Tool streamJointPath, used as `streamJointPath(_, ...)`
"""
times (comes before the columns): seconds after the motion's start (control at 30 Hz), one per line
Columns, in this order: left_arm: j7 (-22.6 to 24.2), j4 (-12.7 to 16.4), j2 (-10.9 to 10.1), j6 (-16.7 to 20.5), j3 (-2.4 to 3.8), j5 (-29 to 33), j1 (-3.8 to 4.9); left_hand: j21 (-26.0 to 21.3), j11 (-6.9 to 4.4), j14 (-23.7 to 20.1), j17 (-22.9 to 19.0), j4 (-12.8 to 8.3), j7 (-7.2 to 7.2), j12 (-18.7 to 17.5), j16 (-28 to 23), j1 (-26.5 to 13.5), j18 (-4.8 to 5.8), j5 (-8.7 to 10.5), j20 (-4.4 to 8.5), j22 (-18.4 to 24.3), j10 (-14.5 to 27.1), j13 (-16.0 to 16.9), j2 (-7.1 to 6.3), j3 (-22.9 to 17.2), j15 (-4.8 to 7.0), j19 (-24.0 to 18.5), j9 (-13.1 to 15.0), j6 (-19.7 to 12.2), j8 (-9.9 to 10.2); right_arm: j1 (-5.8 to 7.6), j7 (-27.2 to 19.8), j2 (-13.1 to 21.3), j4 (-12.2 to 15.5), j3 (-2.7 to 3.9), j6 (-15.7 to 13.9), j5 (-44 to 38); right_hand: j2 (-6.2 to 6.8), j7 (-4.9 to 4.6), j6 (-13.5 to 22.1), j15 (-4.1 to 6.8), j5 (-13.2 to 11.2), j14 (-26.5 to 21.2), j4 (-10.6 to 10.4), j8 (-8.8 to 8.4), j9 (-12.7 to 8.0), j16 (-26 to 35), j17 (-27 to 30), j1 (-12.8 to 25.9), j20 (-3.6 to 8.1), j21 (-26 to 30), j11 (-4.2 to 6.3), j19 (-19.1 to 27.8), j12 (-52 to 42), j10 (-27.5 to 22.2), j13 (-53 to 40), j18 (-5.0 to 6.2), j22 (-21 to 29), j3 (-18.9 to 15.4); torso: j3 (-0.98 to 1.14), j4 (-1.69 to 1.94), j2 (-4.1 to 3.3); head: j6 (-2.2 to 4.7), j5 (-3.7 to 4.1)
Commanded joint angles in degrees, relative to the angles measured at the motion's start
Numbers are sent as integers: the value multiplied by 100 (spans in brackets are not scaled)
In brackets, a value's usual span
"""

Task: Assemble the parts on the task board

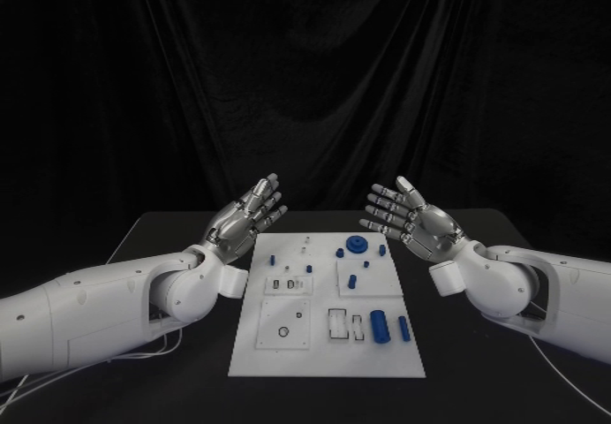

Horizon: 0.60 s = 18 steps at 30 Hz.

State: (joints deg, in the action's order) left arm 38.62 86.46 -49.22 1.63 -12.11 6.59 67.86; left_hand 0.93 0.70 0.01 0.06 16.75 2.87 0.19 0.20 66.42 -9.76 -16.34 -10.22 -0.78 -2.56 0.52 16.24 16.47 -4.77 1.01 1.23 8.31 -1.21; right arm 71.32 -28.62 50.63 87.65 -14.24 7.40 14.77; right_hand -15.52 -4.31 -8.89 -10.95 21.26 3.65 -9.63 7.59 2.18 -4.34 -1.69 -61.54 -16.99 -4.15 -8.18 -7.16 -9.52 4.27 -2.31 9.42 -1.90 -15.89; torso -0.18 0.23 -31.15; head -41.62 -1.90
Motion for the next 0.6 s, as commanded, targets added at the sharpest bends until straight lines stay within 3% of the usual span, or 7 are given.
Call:
streamJointPath(0.03, 1184, 29, -107, 204, 5, -435, -10, 83, 118, 17, 3, -3, 14, 44, -7, 80, -4, -25, -205, -46, -45, 13, -5, -15, -185, 96, 13, 64, -25, 50, 350, -4, -108, 5, 425, -335, 59, -23, -167, -99, 227, 450, 183, 158, 29, -419, -131, -305, 6, -263, -210, -569, -545, 221, -92, -54, -142, 44, -2, 7, -2, -173, -7)
streamJointPath(0.17, 1272, 119, -335, 334, 5, -590, -5, 387, 337, 393, 111, -5, -154, 91, 192, 218, -54, -66, -521, -206, -321, 62, -24, 12, -470, 508, 46, 349, -69, 201, 494, -31, -228, 6, 400, -684, 106, -103, -424, -211, 765, 1359, 675, 370, 53, -1160, -303, -948, 12, -960, -337, -2217, -1452, 622, -184, -202, -391, 234, 0, 1, -5, -416, -54)
streamJointPath(0.23, 1367, 189, -477, 457, 5, -740, 11, 719, 504, 1034, 224, -18, -309, 161, 576, 489, -38, -555, -644, -352, -779, 147, -31, -38, -626, 996, 80, 650, -120, 329, 556, -41, -273, 6, 319, -933, 143, -161, -640, -155, 869, 2516, 961, 519, 71, -1910, -494, -1360, 39, -1556, -416, -3399, -2241, 1175, -269, 4, -614, 372, -1, -1, -10, -550, -99)
streamJointPath(0.33, 1470, 309, -660, 593, 5, -897, 47, 1019, 594, 1525, 263, -14, -315, 187, 895, 749, 18, -812, -651, -465, -1099, 212, -67, -88, -688, 1464, 93, 798, -135, 524, 613, -61, -316, 6, 148, -1346, 155, -203, -920, -11, 775, 3285, 1282, 694, 94, -2214, -535, -1756, 83, -1899, -468, -4031, -2581, 1603, -249, 74, -732, 597, -3, 2, -31, -684, -128)
streamJointPath(0.4, 1504, 368, -743, 632, 5, -948, 74, 1151, 659, 1767, 281, -13, -361, 215, 1054, 861, 76, -943, -653, -506, -1355, 273, -73, -113, -749, 1683, 99, 869, -140, 642, 632, -72, -334, 6, -4, -1627, 152, -268, -1202, 66, 824, 3632, 1438, 866, 127, -2316, -543, -1941, 145, -1931, -476, -4060, -2752, 1941, -240, 93, -739, 743, -5, 4, -87, -725, -141)
streamJointPath(0.47, 1524, 415, -808, 655, 5, -982, 105, 1289, 709, 2043, 312, -22, -401, 221, 1241, 953, 144, -1073, -660, -551, -1459, 305, -74, -145, -816, 1920, 100, 887, -133, 763, 670, -77, -350, 6, -168, -1944, 211, -410, -1986, 154, 854, 4003, 1633, 1273, 220, -2374, -537, -2117, 242, -2101, -414, -4114, -2880, 2680, -163, 84, -829, 970, -4, 6, -157, -741, -145)
streamJointPath(0.6, 1521, 463, -917, 674, 5, -1023, 194, 1502, 764, 2470, 354, -17, -452, 232, 1555, 1109, 235, -1264, -656, -608, -1592, 350, -69, -209, -887, 2315, 107, 961, -134, 1037, 880, -104, -449, 6, -416, -2813, 367, -483, -2449, 399, 605, 4796, 1686, 1249, 185, -2527, -548, -2158, 498, -2754, -239, -4507, -2556, 3245, -112, 99, -1195, 1178, 1, 22, -347, -700, -141)
